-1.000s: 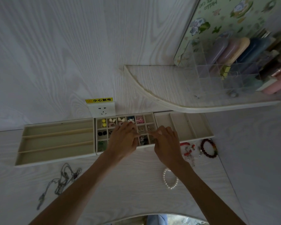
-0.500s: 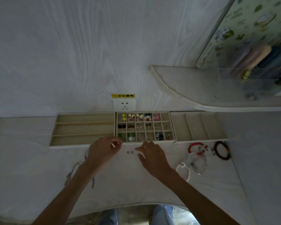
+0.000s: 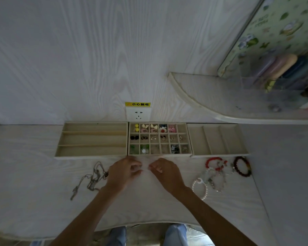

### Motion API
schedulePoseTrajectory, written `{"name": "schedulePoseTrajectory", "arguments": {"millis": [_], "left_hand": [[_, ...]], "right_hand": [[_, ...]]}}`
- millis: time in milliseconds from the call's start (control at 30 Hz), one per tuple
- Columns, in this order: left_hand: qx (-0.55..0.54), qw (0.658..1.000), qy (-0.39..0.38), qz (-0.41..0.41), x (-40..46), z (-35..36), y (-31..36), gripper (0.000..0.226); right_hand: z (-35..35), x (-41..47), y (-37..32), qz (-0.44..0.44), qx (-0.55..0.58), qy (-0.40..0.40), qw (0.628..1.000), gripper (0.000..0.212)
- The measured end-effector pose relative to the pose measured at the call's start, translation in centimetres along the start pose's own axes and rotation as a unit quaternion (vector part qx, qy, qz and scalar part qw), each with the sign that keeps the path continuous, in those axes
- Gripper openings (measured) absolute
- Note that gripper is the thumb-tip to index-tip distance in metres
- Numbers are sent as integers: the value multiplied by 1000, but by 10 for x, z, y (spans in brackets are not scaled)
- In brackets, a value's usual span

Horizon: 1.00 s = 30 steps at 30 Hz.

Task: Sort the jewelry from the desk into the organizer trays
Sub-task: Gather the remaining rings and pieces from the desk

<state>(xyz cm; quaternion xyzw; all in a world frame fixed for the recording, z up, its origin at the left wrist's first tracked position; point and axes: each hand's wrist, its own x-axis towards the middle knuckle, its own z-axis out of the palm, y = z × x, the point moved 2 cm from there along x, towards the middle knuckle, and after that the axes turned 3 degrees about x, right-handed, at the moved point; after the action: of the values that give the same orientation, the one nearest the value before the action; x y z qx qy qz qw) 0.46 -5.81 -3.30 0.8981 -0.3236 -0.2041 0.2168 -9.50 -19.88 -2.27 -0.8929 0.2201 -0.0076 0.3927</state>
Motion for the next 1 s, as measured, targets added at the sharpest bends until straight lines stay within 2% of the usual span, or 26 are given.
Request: {"name": "schedulePoseTrajectory", "arguments": {"millis": [33,67,133,200,267,400,533,600,667,733,800,900,967,1000], "left_hand": [[2,1000,4,7,0,0,2,22],[5,1000,10,15,0,0,3,20],[5,1000,20,24,0,0,6,16],[8,999,33,34,0,1,8,13],[10,998,42,53,-1,3,9,14],[-70,994,49,70,-2,2,18,14],[-176,979,69,72,6,-2,42,13],[-223,970,74,69,15,-5,57,12],[-266,959,78,63,28,-8,71,10],[-277,956,79,56,42,-10,82,8],[-276,955,85,62,56,-13,88,8],[-303,949,78,29,68,-12,90,8],[-323,944,70,4,72,-9,89,6],[-335,940,63,-6,74,-9,90,5]], "right_hand": [[-4,-3,1,51,105,19,993,11],[-8,-6,2,103,217,37,970,9],[-17,-12,5,206,406,44,889,12],[-28,-19,8,266,510,43,817,12],[-41,-24,13,289,565,46,771,13],[-63,-28,23,299,628,71,715,16],[-90,-17,31,295,671,80,676,22],[-105,-6,33,294,676,80,671,15],[-116,7,36,287,675,81,675,14],[-124,20,40,275,651,84,702,13],[-129,37,45,264,587,80,761,19],[-134,64,53,250,407,87,874,34],[-137,80,55,199,257,107,940,28],[-138,86,55,165,190,113,961,25]]}}
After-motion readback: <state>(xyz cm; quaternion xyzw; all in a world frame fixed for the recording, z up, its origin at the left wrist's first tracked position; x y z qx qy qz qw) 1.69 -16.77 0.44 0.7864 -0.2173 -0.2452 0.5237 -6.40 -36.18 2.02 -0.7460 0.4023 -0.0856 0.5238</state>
